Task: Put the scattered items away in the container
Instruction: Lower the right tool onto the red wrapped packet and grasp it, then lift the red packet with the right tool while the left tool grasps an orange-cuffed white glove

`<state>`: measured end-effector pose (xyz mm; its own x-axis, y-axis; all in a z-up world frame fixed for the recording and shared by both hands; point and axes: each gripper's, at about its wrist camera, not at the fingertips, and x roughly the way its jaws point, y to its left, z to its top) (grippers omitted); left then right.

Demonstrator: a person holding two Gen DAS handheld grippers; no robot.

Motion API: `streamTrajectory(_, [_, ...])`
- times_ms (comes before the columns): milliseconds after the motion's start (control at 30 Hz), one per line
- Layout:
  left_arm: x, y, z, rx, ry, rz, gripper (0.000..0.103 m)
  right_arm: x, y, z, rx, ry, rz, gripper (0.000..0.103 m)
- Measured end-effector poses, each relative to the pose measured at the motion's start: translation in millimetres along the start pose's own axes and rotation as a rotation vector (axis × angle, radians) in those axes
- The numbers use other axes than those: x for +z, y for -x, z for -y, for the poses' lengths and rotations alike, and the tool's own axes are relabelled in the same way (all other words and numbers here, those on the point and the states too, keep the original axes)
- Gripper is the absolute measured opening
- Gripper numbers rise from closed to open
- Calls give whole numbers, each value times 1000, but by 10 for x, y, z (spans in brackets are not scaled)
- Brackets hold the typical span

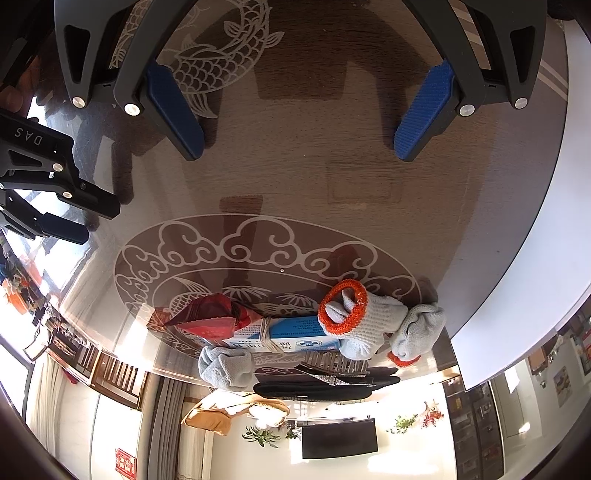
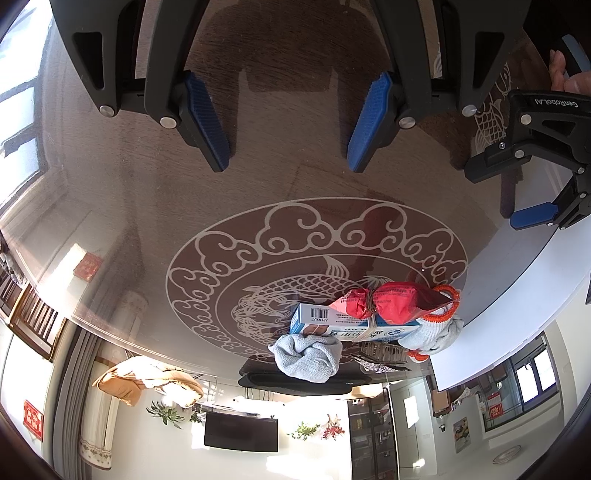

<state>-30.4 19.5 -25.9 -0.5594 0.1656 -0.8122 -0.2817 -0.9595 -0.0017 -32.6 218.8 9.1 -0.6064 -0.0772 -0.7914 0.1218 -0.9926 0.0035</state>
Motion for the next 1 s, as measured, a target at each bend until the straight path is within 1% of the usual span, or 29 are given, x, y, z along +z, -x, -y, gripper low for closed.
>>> streamTrajectory(67, [-2, 0, 0, -1, -1, 2, 103, 66, -36, 29, 29, -12, -4, 68])
streamTrajectory(100, [-5, 0, 0, -1, -1, 3, 103, 108, -54, 65, 55, -38, -6, 68])
streamTrajectory(133, [-5, -1, -1, -1, -1, 3, 103, 159, -63, 116, 93, -85, -2, 68])
streamTrajectory(200, [-3, -4, -4, -1, 0, 4, 103, 289, -45, 242, 182, -212, 38, 68])
streamTrajectory(233, [-1, -5, -5, -1, 0, 4, 103, 372, -35, 287, 208, -269, 63, 68])
streamTrajectory(300, [-2, -3, -5, -1, 0, 4, 103, 587, -51, 306, 225, -328, 102, 68])
streamTrajectory(367, [-1, -4, -5, -1, -1, 4, 103, 813, -146, 261, 211, -336, 114, 68])
streamTrajectory(433, [-2, -4, -6, -2, -1, 4, 103, 997, -309, 191, 209, -323, 88, 68])
streamTrajectory(500, [4, -8, -10, -4, -2, 5, 103, 1114, -411, 76, 286, -284, 89, 68])
streamTrajectory(533, [6, -8, -9, -4, -2, 5, 103, 1155, -423, -3, 323, -242, 96, 68])
streamTrajectory(567, [6, -6, -8, -4, -2, 4, 103, 1193, -440, -98, 333, -193, 89, 68])
streamTrajectory(633, [10, -10, -10, -3, -2, 4, 103, 1238, -500, -275, 293, -112, 41, 68])
streamTrajectory(700, [17, -14, -13, -3, -2, 4, 103, 1222, -563, -366, 270, -86, 3, 68])
streamTrajectory(767, [15, -13, -12, -3, -2, 4, 103, 1179, -603, -412, 265, -77, -10, 68])
streamTrajectory(900, [9, -10, -11, -3, -2, 4, 103, 1111, -742, -468, 197, -53, -28, 68])
streamTrajectory(933, [11, -12, -12, -3, -2, 5, 103, 1096, -772, -470, 186, -50, -25, 64])
streamTrajectory(967, [15, -14, -12, -3, -2, 5, 103, 1084, -797, -463, 182, -47, -22, 64])
streamTrajectory(1000, [11, -12, -12, -3, -2, 5, 103, 1068, -822, -463, 178, -38, -25, 60])
